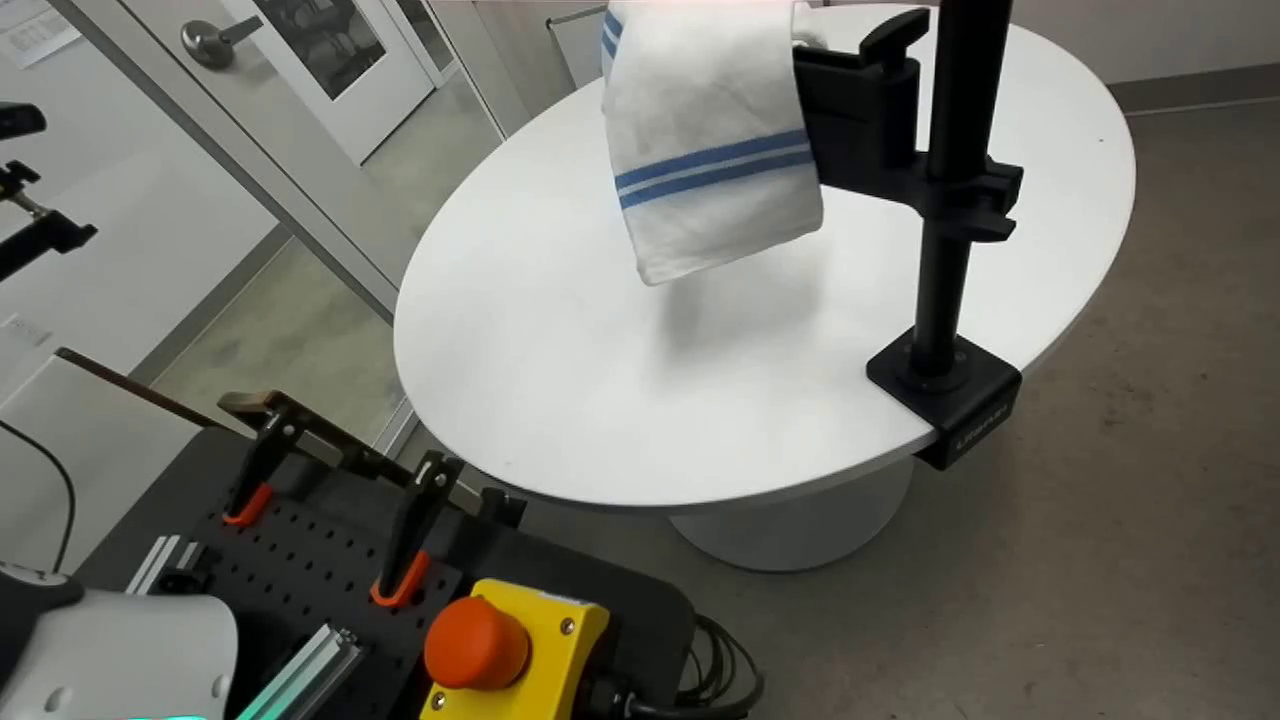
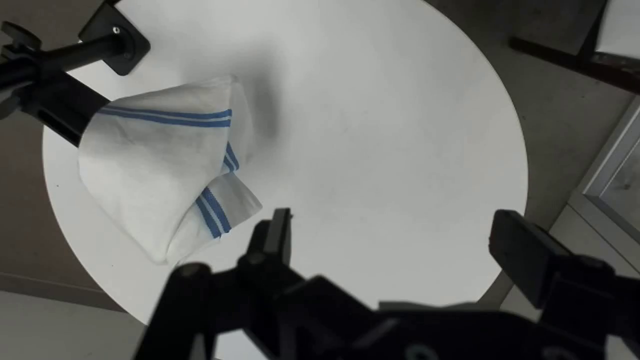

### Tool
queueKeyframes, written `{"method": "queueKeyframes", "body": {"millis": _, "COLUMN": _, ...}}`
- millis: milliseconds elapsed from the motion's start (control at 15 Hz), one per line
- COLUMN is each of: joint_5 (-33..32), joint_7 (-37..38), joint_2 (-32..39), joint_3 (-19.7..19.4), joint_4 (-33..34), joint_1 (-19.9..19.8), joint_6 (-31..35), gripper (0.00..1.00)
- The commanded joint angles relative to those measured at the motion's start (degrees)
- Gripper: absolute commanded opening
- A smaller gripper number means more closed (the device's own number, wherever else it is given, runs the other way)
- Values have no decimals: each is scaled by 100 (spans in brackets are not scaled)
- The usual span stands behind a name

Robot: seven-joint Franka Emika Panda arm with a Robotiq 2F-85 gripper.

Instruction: Put the cloth on the table

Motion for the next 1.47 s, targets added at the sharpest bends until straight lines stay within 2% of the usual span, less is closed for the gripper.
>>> {"method": "queueKeyframes", "body": {"millis": 0, "joint_5": -4, "joint_7": 7, "joint_2": 1, "joint_3": -6, "joint_4": 14, "joint_1": 12, "joint_6": -19, "gripper": 100}}
{"method": "queueKeyframes", "body": {"millis": 400, "joint_5": -4, "joint_7": 7, "joint_2": 1, "joint_3": -6, "joint_4": 14, "joint_1": 12, "joint_6": -19, "gripper": 100}}
{"method": "queueKeyframes", "body": {"millis": 600, "joint_5": -125, "joint_7": 72, "joint_2": 255, "joint_3": -96, "joint_4": 103, "joint_1": -116, "joint_6": 562, "gripper": 100}}
{"method": "queueKeyframes", "body": {"millis": 933, "joint_5": -339, "joint_7": 255, "joint_2": 1100, "joint_3": -388, "joint_4": 414, "joint_1": -642, "joint_6": 1818, "gripper": 100}}
{"method": "queueKeyframes", "body": {"millis": 1067, "joint_5": -441, "joint_7": 553, "joint_2": 1559, "joint_3": -371, "joint_4": 566, "joint_1": -968, "joint_6": 2142, "gripper": 100}}
{"method": "queueKeyframes", "body": {"millis": 1400, "joint_5": -817, "joint_7": 1303, "joint_2": 2674, "joint_3": -259, "joint_4": 1020, "joint_1": -1526, "joint_6": 2422, "gripper": 100}}
